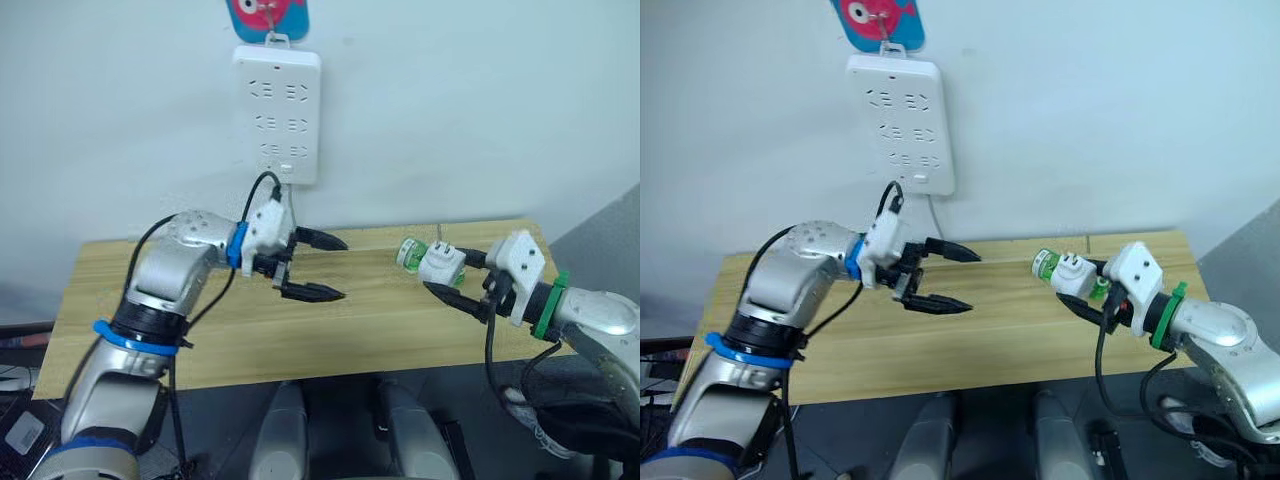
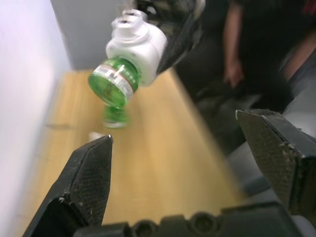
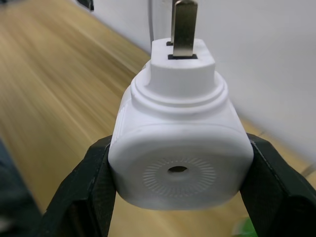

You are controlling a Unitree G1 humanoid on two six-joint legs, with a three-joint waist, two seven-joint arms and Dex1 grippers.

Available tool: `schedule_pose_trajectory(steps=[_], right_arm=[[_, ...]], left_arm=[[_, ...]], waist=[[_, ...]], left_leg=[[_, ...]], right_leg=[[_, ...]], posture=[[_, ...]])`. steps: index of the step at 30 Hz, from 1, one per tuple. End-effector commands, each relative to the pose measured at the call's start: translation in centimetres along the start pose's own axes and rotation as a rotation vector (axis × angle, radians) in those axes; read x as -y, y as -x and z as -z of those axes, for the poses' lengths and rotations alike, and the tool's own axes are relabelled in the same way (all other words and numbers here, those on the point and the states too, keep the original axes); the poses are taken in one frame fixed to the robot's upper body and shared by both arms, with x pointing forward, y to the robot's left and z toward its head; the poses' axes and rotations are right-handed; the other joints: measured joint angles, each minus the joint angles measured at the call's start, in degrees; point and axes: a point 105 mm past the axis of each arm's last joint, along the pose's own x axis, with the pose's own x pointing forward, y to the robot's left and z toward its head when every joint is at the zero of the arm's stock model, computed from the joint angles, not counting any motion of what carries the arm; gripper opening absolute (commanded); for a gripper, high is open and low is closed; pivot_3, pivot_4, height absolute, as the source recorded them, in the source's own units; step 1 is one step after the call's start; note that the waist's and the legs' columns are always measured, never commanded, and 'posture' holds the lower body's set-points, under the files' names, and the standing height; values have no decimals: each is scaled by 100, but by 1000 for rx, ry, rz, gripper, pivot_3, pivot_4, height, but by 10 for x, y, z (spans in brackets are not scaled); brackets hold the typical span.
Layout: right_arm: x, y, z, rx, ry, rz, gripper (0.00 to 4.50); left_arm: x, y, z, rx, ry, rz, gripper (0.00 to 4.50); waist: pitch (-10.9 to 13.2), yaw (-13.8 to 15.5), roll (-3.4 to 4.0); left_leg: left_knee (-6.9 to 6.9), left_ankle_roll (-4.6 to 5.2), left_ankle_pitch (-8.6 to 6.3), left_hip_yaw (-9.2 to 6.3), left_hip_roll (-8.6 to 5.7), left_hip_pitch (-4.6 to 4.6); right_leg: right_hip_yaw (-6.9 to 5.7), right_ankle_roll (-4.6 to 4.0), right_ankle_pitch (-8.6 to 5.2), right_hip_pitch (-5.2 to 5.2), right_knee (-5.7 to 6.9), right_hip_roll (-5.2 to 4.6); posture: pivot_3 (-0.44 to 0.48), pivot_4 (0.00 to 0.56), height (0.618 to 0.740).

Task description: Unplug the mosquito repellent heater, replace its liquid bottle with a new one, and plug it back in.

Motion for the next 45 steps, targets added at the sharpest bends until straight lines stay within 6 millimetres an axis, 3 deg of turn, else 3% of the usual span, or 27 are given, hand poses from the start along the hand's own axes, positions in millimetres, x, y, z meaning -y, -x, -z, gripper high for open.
schedule_pose_trajectory(steps=[1,6,18,27,29,35,44,45], right_arm=[[-9,-1,-9,-26,-178,-30,2971],[-11,-8,-15,-65,-307,-24,2971],[-22,-12,-26,-82,-397,-24,2971],[-26,-14,-29,-94,-468,-10,2971],[-27,-14,-30,-95,-479,-9,2971],[-28,-17,-31,-96,-511,-3,2971],[-32,-19,-38,-83,-502,-26,2971],[-33,-19,-42,-63,-517,-37,3321]], left_arm=[[1,-17,-12,0,-407,-73,4500],[9,-39,-6,-15,-609,-102,4500],[1,-64,6,-133,-631,-136,4500],[-2,-75,4,-171,-618,-205,4500],[-4,-77,-6,-138,-638,-228,4103],[-1,-75,4,-188,-633,-194,2358],[0,-75,6,-187,-641,-195,2247],[-1,-75,6,-186,-644,-200,2247]], waist=[[-2,57,-1],[-9,72,-5],[-9,35,-5],[-9,-49,-5],[-9,-74,-5],[-9,-103,-5],[-9,-106,-5],[-9,-106,-5]], left_leg=[[1,7,4,3,-2,-1],[0,34,19,27,-16,-3],[-3,47,24,29,-16,-8],[-5,51,26,26,-16,-9],[-5,51,26,25,-16,-10],[-5,53,27,24,-15,-9],[-7,53,27,24,-15,-10],[-7,53,27,25,-15,-10]], right_leg=[[4,6,7,0,-4,1],[38,30,30,-3,-15,-3],[39,37,31,-11,-10,-1],[37,60,17,-11,-9,-1],[37,60,17,-11,-10,-1],[37,61,16,-11,-9,0],[38,61,15,-12,-11,-1],[38,61,15,-13,-11,0]], posture=[[203,255,740],[191,264,740],[174,281,740],[171,291,740],[172,294,740],[174,299,740],[167,300,740],[163,299,740]])
